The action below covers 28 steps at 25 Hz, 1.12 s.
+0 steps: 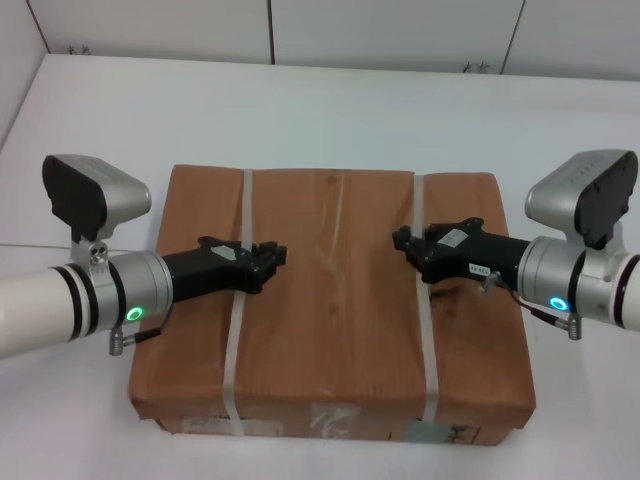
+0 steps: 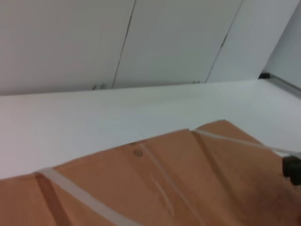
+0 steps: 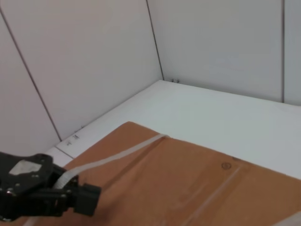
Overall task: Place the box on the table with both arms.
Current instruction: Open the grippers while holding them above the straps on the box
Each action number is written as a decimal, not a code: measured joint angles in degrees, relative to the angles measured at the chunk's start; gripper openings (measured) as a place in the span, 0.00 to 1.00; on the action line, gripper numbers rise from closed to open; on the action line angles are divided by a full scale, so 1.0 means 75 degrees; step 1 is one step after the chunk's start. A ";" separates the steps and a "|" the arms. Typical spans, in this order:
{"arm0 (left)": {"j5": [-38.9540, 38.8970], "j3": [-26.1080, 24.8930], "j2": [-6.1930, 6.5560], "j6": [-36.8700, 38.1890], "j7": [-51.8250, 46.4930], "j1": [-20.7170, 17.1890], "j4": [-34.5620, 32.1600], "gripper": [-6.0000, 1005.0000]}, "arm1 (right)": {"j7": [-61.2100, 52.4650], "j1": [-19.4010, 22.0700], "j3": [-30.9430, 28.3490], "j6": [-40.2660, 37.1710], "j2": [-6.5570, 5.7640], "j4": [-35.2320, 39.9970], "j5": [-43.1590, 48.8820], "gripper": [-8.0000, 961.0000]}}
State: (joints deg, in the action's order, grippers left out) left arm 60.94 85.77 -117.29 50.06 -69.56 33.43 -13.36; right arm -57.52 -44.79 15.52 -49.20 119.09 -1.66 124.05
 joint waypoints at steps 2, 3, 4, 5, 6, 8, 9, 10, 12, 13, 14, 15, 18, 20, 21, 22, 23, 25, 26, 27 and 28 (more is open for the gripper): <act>-0.0021 0.0077 -0.0003 -0.0087 -0.0043 0.0000 0.0000 0.11 | 0.0064 0.0003 -0.0020 0.0072 0.0000 -0.0015 -0.0023 0.14; -0.0038 0.0105 -0.0009 -0.0133 -0.0062 0.0000 0.0000 0.11 | 0.0110 -0.0007 -0.0026 0.0099 0.0000 -0.0029 -0.0033 0.16; -0.0050 0.0114 -0.0013 -0.0172 -0.0076 0.0001 0.0000 0.12 | 0.0176 -0.0018 -0.0029 0.0124 0.0000 -0.0049 -0.0043 0.17; -0.0051 0.0115 -0.0020 -0.0221 -0.0078 0.0001 0.0000 0.14 | 0.0244 -0.0021 -0.0059 0.0135 0.0000 -0.0069 -0.0050 0.19; -0.0054 0.0115 -0.0025 -0.0251 -0.0076 0.0002 0.0000 0.15 | 0.0317 -0.0020 -0.0105 0.0151 0.0000 -0.0089 -0.0057 0.21; -0.0054 0.0117 -0.0032 -0.0278 -0.0061 0.0003 0.0000 0.19 | 0.0502 0.0012 -0.0280 0.0178 0.0000 -0.0147 -0.0062 0.25; -0.0053 0.0118 -0.0032 -0.0278 -0.0054 -0.0001 0.0000 0.21 | 0.0597 0.0039 -0.0397 0.0194 0.0000 -0.0181 -0.0063 0.27; -0.0053 0.0119 -0.0032 -0.0279 -0.0052 -0.0010 0.0000 0.25 | 0.0679 0.0067 -0.0492 0.0205 0.0000 -0.0207 -0.0065 0.31; -0.0053 0.0120 -0.0030 -0.0277 -0.0041 -0.0035 0.0000 0.31 | 0.0770 0.0102 -0.0604 0.0209 0.0000 -0.0233 -0.0068 0.41; -0.0055 0.0119 -0.0029 -0.0275 -0.0037 -0.0046 0.0000 0.35 | 0.0770 0.0120 -0.0620 0.0210 0.0000 -0.0234 -0.0071 0.46; -0.0055 0.0119 -0.0027 -0.0275 -0.0030 -0.0051 0.0000 0.38 | 0.0769 0.0138 -0.0636 0.0212 0.0000 -0.0235 -0.0073 0.51; -0.0056 0.0120 -0.0027 -0.0275 -0.0025 -0.0052 0.0000 0.41 | 0.0767 0.0155 -0.0661 0.0216 0.0000 -0.0236 -0.0075 0.53; -0.0061 0.0119 -0.0023 -0.0277 -0.0002 -0.0056 0.0000 0.45 | 0.0773 0.0286 -0.0818 0.0224 -0.0001 -0.0235 -0.0082 0.58; -0.0066 0.0116 -0.0015 -0.0277 0.0002 -0.0066 0.0000 0.48 | 0.0782 0.0404 -0.0937 0.0227 -0.0002 -0.0226 -0.0084 0.61; -0.0068 0.0109 -0.0012 -0.0277 0.0003 -0.0071 -0.0001 0.49 | 0.0783 0.0476 -0.0981 0.0228 -0.0002 -0.0207 -0.0086 0.63; -0.0068 0.0093 -0.0006 -0.0279 0.0004 -0.0079 -0.0006 0.49 | 0.0783 0.0532 -0.1020 0.0229 -0.0002 -0.0189 -0.0087 0.65; -0.0070 0.0083 -0.0003 -0.0279 0.0005 -0.0082 -0.0009 0.50 | 0.0783 0.0567 -0.1048 0.0231 -0.0001 -0.0173 -0.0087 0.65; -0.0082 0.0049 0.0015 -0.0281 0.0005 -0.0087 -0.0011 0.52 | 0.0778 0.0632 -0.1103 0.0257 -0.0001 -0.0151 -0.0087 0.65; -0.0086 0.0046 0.0021 -0.0281 0.0006 -0.0087 -0.0010 0.52 | 0.0774 0.0651 -0.1137 0.0275 0.0000 -0.0145 -0.0088 0.66; -0.0092 0.0043 0.0028 -0.0283 0.0006 -0.0087 -0.0010 0.53 | 0.0772 0.0671 -0.1177 0.0294 -0.0001 -0.0136 -0.0088 0.66; -0.0094 0.0041 0.0031 -0.0283 0.0006 -0.0086 -0.0011 0.54 | 0.0773 0.0684 -0.1220 0.0312 -0.0001 -0.0127 -0.0088 0.66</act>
State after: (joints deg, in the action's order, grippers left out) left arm 60.24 86.08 -117.06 47.94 -69.51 32.78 -13.44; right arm -51.72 -39.66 6.37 -46.86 119.09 -2.61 123.38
